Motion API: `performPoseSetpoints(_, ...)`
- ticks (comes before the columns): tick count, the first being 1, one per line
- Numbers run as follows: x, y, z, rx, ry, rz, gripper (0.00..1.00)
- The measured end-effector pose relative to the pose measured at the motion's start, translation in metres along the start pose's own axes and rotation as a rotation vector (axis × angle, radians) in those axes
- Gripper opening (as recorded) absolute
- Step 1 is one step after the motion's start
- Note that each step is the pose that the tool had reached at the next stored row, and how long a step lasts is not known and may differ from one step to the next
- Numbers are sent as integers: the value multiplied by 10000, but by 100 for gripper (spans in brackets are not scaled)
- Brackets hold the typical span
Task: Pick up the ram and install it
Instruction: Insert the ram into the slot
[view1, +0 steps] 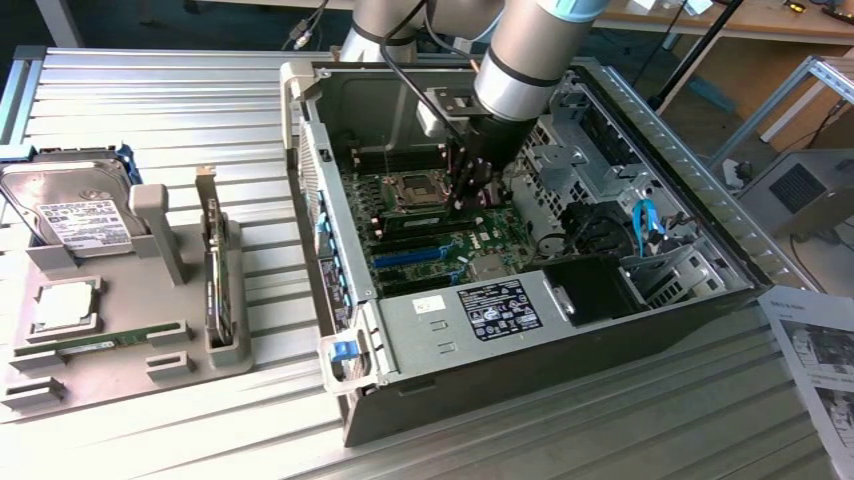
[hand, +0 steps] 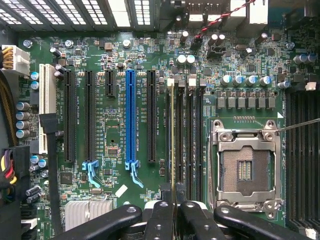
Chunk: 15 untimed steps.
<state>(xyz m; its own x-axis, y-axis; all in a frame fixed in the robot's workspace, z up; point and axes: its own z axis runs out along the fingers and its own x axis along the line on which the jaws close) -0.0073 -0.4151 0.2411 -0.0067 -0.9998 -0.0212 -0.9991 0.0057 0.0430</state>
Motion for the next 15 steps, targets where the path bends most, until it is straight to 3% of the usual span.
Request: performPoseSetpoints(15, 0, -8, 20, 0, 0, 3, 12)
